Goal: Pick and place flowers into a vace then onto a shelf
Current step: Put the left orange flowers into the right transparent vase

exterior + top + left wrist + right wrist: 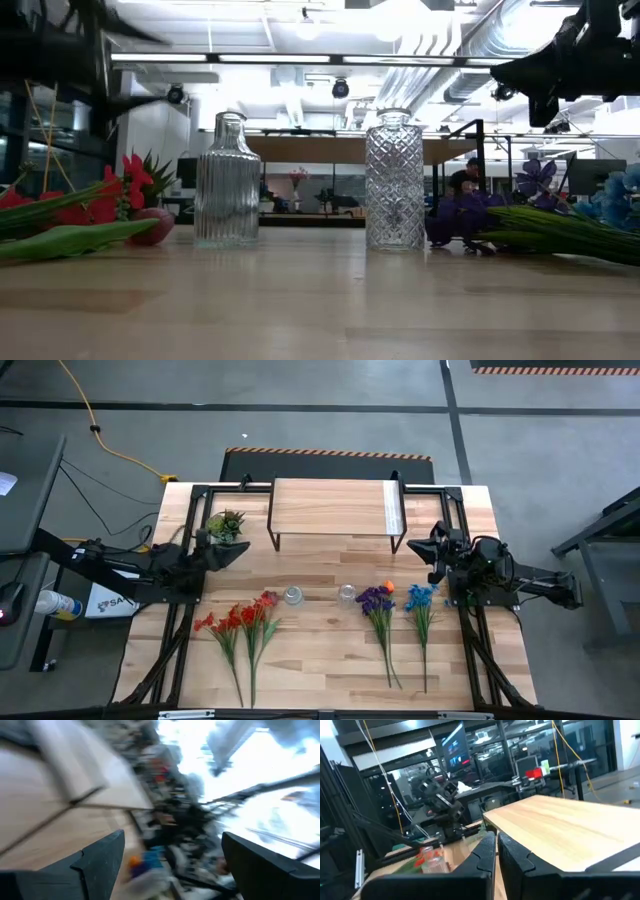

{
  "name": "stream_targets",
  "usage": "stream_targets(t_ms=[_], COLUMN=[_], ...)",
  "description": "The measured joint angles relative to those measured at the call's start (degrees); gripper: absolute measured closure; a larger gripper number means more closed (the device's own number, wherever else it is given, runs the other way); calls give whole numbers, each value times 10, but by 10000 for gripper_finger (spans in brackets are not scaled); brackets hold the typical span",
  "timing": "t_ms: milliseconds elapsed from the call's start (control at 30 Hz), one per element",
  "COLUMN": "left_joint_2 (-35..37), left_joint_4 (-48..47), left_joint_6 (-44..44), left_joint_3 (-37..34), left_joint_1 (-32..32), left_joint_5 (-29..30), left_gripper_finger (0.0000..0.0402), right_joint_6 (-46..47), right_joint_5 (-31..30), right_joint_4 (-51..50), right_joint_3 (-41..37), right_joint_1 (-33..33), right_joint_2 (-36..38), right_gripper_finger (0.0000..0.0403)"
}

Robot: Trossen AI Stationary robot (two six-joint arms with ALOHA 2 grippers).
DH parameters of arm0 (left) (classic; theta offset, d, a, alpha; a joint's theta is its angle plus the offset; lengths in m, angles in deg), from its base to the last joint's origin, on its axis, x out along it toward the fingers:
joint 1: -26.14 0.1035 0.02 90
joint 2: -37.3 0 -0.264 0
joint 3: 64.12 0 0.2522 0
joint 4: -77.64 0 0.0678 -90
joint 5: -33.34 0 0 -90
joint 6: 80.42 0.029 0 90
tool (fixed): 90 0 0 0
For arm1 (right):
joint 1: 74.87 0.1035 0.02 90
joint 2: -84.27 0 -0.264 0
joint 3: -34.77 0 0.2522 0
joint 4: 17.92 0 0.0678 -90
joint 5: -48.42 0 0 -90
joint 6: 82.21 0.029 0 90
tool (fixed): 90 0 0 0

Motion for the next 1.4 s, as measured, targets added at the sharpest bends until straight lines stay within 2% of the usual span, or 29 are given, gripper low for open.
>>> stream_targets(t_ms=[167,333,433,633,833,933,1100,1167,1233,1300,1400], left_joint_2=[0,0,0,0,0,0,0,0,0,-1,-18], left_joint_4=[149,248,262,255,256,257,250,219,144,15,-200], left_joint_6=[102,172,192,191,176,221,324,337,338,339,333], left_joint_3=[0,1,1,1,1,7,82,131,188,254,351], left_joint_1=[0,0,0,0,0,0,0,0,0,0,0], left_joint_5=[-61,-89,-89,-38,-42,-109,-317,-387,-419,-418,-354], left_gripper_finger=[37,37,37,37,37,37,37,37,37,37,37], right_joint_6=[43,147,162,179,157,144,122,106,86,70,53], right_joint_5=[-14,-37,-61,-118,-92,-59,-11,9,31,52,78], right_joint_4=[31,124,200,313,386,432,505,500,476,435,366], right_joint_3=[0,0,0,0,0,0,16,40,70,106,168], right_joint_1=[0,0,0,0,0,0,0,0,0,0,0], right_joint_2=[0,0,0,0,0,0,0,0,0,0,-12], right_gripper_finger=[391,391,391,391,391,391,391,391,391,391,391])
